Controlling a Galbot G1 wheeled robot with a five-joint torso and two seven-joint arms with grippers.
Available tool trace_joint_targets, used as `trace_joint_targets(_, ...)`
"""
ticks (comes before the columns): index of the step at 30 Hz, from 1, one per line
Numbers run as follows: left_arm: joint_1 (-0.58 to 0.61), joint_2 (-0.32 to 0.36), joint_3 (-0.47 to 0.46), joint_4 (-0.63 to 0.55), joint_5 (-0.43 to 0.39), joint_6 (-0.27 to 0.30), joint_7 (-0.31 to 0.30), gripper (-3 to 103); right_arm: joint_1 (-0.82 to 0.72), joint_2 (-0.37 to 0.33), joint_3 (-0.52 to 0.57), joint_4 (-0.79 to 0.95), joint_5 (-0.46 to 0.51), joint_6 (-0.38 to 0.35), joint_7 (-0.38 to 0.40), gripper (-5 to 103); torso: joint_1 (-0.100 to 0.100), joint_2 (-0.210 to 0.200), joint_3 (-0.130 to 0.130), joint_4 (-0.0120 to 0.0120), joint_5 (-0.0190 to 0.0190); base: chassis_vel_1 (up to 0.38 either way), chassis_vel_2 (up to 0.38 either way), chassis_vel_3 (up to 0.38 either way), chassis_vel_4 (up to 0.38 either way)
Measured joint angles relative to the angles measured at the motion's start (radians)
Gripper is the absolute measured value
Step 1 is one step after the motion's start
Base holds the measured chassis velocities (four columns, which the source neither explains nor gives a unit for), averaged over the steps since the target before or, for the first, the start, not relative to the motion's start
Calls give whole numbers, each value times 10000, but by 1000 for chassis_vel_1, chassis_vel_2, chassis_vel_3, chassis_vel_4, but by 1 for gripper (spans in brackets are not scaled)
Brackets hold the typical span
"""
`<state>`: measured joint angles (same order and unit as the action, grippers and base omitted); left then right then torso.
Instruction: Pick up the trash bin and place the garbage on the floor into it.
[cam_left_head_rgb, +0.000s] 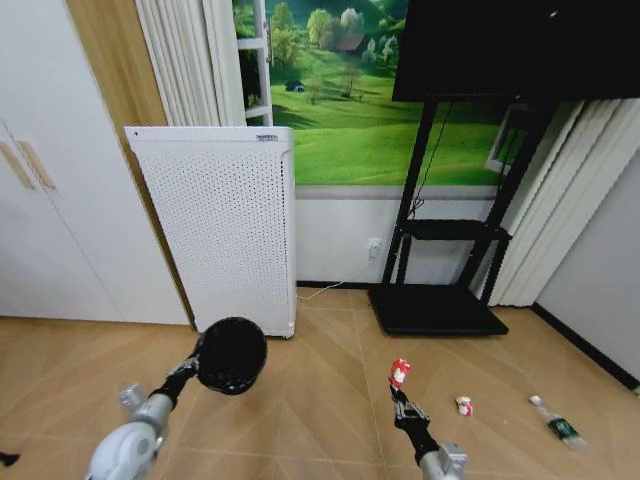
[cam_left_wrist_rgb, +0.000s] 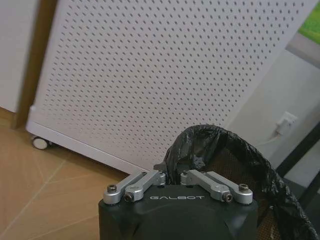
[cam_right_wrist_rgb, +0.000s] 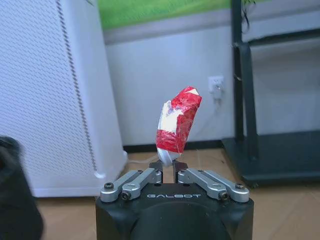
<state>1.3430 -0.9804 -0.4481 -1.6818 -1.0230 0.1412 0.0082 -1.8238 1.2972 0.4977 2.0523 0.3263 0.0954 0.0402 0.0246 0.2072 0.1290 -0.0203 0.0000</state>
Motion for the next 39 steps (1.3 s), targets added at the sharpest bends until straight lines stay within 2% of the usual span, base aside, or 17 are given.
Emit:
trace_joint_targets(1,0,0,0,0,0,0,0,7,0,0,0,0,0,0,0,10,0,0,0,0,0,0,0,0,0)
trace_joint_targets(2,-755,99,722,573,11,-55,124,7,-273,37,-55,335,-267,155,-156,10,0,0,0,0,2,0,0,0,0)
trace_joint_targets(3,-755,99,722,573,11,-55,124,7,-273,37,-55,335,-267,155,-156,10,0,0,0,0,2,0,0,0,0)
trace_joint_targets(5,-2082,110,2108,1385,-23,-145,335,7,-665,34,-176,598,-786,459,-508,10,0,0,-1,-8,1,0,0,0,0)
trace_joint_targets(7,-2379,65,2460,1570,-24,-175,388,7,-709,9,-250,597,-878,517,-589,10,0,0,0,-8,3,0,0,0,0)
trace_joint_targets(9,-3121,-145,3408,1940,-23,-198,469,7,-707,-66,-531,462,-1190,679,-793,10,0,0,1,-2,0,0,0,0,0)
trace_joint_targets(10,-3121,-145,3408,1940,-23,-198,469,7,-707,-66,-531,462,-1190,679,-793,10,0,0,1,-2,0,0,0,0,0)
trace_joint_targets(13,-3945,-545,4605,2298,-94,-221,428,7,-661,-17,-775,-170,-2003,1128,-1156,10,0,1,0,-1,3,0,0,0,0)
trace_joint_targets(17,-4225,-792,5327,2467,-84,-250,362,7,-629,36,-1005,-580,-2479,1368,-1259,10,1,-1,0,-5,4,0,0,0,0)
trace_joint_targets(19,-4376,-1251,5946,2578,392,-380,229,7,-625,114,-1310,-822,-2799,1472,-1333,10,0,0,0,-2,2,0,0,0,0)
trace_joint_targets(22,-4176,-1510,6325,2131,647,-418,136,7,-540,225,-1467,-1185,-3197,1693,-1416,10,0,0,-1,-4,2,0,0,0,0)
trace_joint_targets(28,-3646,-1379,6688,1517,1070,-433,200,7,-467,271,-1685,-1358,-3407,1768,-1453,10,0,1,-2,-3,2,0,0,0,0)
trace_joint_targets(39,-2845,-1082,6178,1030,1431,-455,397,7,-325,212,-1812,-1303,-3322,1563,-1417,10,0,0,-2,-1,0,0,0,0,0)
